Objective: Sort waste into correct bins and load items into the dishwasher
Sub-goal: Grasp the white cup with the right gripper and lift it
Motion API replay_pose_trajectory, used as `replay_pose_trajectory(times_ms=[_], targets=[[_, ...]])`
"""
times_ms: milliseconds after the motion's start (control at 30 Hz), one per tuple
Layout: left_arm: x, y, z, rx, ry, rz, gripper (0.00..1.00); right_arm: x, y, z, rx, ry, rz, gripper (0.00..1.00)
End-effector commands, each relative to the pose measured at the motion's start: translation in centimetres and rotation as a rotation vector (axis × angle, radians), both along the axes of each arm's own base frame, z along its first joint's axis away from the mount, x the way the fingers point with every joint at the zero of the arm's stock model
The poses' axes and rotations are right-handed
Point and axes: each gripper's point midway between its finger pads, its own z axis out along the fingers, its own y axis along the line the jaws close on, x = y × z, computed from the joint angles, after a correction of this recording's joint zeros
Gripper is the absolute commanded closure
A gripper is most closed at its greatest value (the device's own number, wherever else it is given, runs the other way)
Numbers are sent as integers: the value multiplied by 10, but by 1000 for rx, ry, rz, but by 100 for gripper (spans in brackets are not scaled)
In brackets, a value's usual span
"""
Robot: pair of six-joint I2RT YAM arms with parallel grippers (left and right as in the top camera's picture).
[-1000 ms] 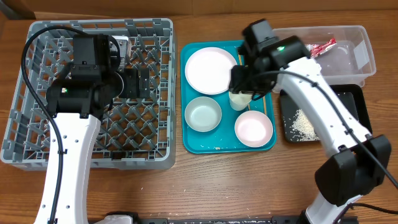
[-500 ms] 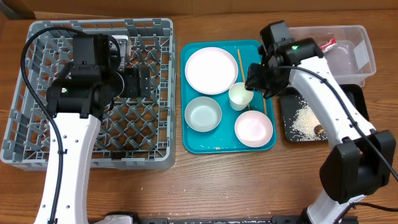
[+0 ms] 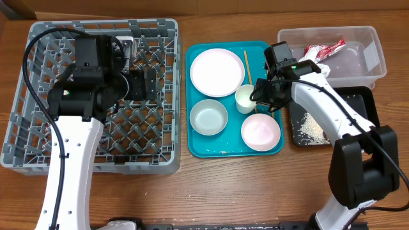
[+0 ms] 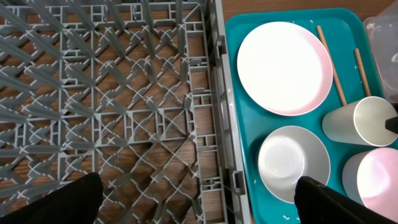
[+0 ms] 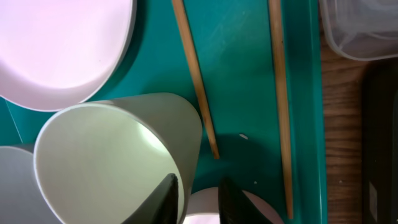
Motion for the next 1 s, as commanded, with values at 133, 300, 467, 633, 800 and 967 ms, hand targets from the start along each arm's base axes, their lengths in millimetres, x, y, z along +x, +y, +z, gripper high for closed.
replay_pose_trajectory(times_ms=[133,300,467,633,800,967], targets=[[3,-1,6,-26,-11,11,0,3,0,-2,4,-19,-5,78],[2,-2,4,-35,1,23,0,4,1,-7,5,-12,-3,96],[0,-13,0,-91,26,-16,0,2,18,1,120,9,23,96],[-8,-49,8,-276,47,-142,0,23,32,71,423,-73,62,96],[-26,-94,35,-563,64,-343,0,32,26,170,768,-247,151,96],[-42,-125,58,-841,122,-521,0,19,32,208,965,-269,259,96]])
